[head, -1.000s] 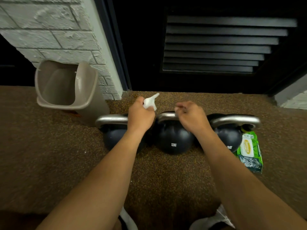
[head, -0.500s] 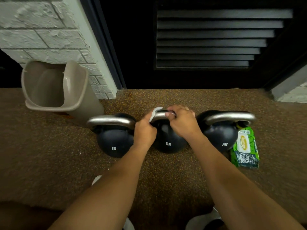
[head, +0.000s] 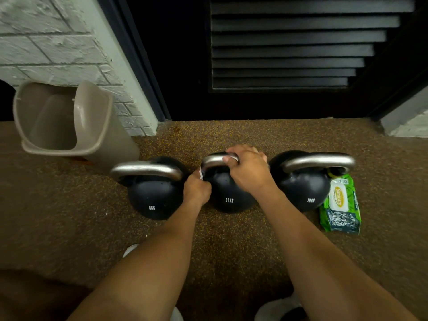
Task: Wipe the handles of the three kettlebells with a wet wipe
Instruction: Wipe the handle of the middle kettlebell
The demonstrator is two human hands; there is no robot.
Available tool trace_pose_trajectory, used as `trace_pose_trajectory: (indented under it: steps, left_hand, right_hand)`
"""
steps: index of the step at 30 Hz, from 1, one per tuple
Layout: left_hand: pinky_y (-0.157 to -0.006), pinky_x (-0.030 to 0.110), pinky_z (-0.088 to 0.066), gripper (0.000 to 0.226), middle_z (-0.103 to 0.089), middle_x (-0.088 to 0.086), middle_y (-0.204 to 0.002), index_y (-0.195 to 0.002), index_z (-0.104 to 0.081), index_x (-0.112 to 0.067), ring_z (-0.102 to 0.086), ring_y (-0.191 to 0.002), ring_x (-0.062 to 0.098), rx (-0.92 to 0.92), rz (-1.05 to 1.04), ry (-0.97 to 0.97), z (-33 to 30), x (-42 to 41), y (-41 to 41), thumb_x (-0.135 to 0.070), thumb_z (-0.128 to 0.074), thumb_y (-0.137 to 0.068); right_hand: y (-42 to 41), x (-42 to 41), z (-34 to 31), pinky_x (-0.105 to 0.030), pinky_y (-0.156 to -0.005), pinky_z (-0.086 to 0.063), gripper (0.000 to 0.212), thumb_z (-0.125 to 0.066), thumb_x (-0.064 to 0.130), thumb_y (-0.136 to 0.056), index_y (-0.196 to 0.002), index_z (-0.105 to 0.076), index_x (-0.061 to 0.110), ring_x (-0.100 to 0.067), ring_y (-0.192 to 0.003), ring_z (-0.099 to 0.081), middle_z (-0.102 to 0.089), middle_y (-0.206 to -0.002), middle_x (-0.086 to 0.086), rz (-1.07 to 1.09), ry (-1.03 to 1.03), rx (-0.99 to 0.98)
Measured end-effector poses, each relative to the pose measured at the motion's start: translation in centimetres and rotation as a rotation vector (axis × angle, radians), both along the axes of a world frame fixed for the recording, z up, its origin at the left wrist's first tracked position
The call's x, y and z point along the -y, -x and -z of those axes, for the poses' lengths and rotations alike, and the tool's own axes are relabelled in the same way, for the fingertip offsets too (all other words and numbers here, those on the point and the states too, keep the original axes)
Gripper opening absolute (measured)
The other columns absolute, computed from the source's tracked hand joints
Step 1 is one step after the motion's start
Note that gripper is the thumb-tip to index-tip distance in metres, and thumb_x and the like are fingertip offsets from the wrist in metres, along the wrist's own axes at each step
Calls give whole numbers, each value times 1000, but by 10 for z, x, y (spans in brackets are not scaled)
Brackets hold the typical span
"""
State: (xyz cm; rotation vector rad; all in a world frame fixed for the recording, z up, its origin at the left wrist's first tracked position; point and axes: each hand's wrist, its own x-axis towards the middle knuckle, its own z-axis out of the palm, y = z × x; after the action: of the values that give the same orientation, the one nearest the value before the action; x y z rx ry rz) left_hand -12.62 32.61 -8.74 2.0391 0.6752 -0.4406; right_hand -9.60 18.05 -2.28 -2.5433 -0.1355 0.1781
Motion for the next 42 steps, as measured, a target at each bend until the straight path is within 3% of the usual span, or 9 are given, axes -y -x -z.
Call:
trace_pose_trajectory:
  steps: [3,8,13,20,25,29,33,37,42]
  left_hand:
    - [-103,41,-50,48,-70,12,-119,-128,-66,-18,-63,-116,34,34,-57,5,-7,7,2,5,-47,-91]
    - [-95,32,-49,75,-72,1,-114,-146,-55,-39,-64,-106,20,211,-193,111,-11,16,20,7,-45,-88]
    - [-86,30,-52,71,-71,3,-104,-145,-57,-35,-65,-92,20,387,-72,24,-30,10,16,8,-44,-90]
    - [-88,29,-47,59,-72,5,-109,-128,-67,-26,-65,-106,26,183,54,-12,-21,-5,-12,9,-45,-86]
    - [-104,39,-49,55,-71,10,-122,-132,-66,-22,-63,-117,30,125,94,-22,-23,-8,-19,6,-44,-89]
    - [-104,44,-51,57,-71,9,-120,-131,-66,-27,-63,-115,32,122,110,-25,-25,-11,-18,3,-43,-87]
    - [-93,32,-51,58,-72,2,-109,-123,-71,-25,-64,-104,24,213,152,-4,-34,-13,-7,10,-45,-84]
    - [-97,33,-52,55,-74,-2,-110,-119,-75,-25,-65,-106,18,291,243,32,-47,-15,5,9,-49,-85]
    - [-82,12,-47,51,-76,-5,-101,-106,-78,-24,-66,-98,11,328,379,42,-54,-15,31,12,-49,-85]
  right_hand:
    - [1,1,0,-38,-107,-22,32,-53,34,-98,-128,-60,22,-22,-125,-45,-59,-130,-1,4,-9,18]
    - [2,-4,4,-41,-104,-24,29,-52,34,-97,-122,-60,22,-24,-121,-46,-60,-124,-1,8,6,42]
    - [3,-3,4,-40,-103,-24,28,-50,34,-98,-122,-59,23,-23,-120,-46,-60,-123,-1,10,17,33]
    - [0,-4,1,-39,-104,-23,26,-51,34,-97,-120,-59,25,-21,-119,-46,-59,-121,2,7,4,7]
    - [0,-3,-3,-37,-104,-23,27,-51,35,-98,-122,-58,25,-22,-119,-46,-59,-123,1,-11,13,-14]
    - [4,0,-3,-38,-106,-23,29,-51,34,-97,-124,-58,25,-21,-120,-46,-58,-125,2,-5,9,-8]
    - [17,7,-4,-38,-106,-24,30,-51,35,-97,-124,-59,24,-21,-119,-47,-60,-124,2,9,5,-8]
    - [37,10,-1,-34,-107,-22,28,-57,36,-95,-120,-64,25,-17,-115,-50,-62,-120,6,48,-68,18]
    - [68,7,-3,-43,-98,-40,24,-57,38,-95,-89,-70,19,-22,-97,-58,-66,-93,1,261,-136,56]
